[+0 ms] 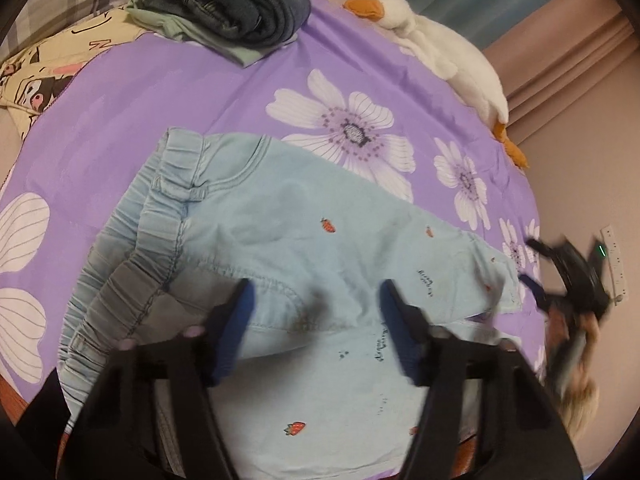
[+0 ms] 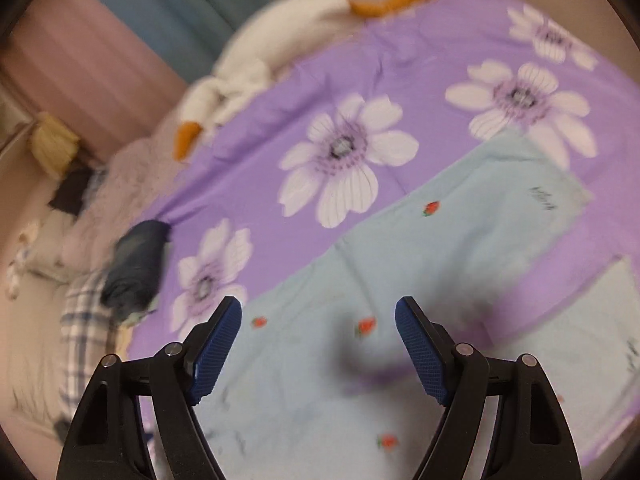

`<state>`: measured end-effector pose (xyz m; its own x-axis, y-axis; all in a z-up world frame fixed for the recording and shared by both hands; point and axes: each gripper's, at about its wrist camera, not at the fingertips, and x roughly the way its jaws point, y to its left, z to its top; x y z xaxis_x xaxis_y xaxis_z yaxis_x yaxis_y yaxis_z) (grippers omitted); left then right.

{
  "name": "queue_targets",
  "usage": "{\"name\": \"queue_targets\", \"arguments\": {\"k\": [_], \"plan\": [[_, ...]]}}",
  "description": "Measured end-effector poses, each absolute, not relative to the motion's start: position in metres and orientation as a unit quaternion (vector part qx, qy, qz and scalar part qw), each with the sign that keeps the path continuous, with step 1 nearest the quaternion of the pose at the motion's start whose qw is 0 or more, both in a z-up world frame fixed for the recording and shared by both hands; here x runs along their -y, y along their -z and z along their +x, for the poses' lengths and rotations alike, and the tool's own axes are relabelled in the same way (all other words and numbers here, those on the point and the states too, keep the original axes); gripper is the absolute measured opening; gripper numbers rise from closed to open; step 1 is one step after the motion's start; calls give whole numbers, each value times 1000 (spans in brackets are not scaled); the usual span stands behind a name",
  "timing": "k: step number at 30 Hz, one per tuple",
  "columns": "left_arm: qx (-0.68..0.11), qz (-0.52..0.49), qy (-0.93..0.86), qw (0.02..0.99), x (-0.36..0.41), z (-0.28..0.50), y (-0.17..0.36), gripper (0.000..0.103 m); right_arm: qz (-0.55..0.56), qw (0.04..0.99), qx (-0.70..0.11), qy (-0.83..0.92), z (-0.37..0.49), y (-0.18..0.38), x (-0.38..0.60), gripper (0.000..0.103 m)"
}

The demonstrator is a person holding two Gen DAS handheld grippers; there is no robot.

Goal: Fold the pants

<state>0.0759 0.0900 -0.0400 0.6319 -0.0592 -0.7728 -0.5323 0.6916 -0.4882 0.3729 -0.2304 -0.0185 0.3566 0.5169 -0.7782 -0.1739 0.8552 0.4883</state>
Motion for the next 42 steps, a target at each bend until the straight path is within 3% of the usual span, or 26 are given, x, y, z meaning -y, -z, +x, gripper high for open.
{"name": "queue_targets", "arguments": {"k": [2,8,11,13,14,15,17,18,25,29,34,37,39,41,42], "plan": [[-418,-346,-153,826,-89,76,44,42,160,806,-541,-179,403,35,220,81],[-419,-368,-169,812,-103,69,53,43,114,808,-577,-46,461,80,208,79],[-424,-374,-176,806,-107,71,56,46,101,804,-586,-26,465,97,208,72],[-426,-383,-175,800,-107,72,57,51,83,818,-569,-5,460,95,212,57],[-427,-388,-175,798,-107,72,56,56,72,825,-561,2,457,93,213,31],[-426,-390,-175,798,-106,72,55,60,72,828,-556,0,455,91,218,17],[-421,-391,-170,801,-104,70,50,69,123,820,-558,-22,445,84,236,8],[-419,-390,-170,802,-102,70,47,74,147,822,-550,-37,437,76,246,8],[-397,-381,-173,817,-97,81,20,80,250,855,-412,-191,305,-31,335,7],[-405,-388,-145,815,-90,112,15,84,252,859,-399,-199,247,-22,359,7],[-443,-383,-127,801,-82,170,32,83,262,840,-448,-158,209,29,384,7],[-478,-378,-138,781,-83,201,55,79,274,824,-475,-141,197,53,395,7],[-500,-377,-147,766,-87,210,72,43,280,818,-483,-140,205,63,398,7],[-513,-374,-158,756,-92,207,83,16,278,819,-482,-143,206,64,398,7],[-509,-378,-154,758,-93,203,84,13,274,819,-482,-145,208,63,397,7]]}}
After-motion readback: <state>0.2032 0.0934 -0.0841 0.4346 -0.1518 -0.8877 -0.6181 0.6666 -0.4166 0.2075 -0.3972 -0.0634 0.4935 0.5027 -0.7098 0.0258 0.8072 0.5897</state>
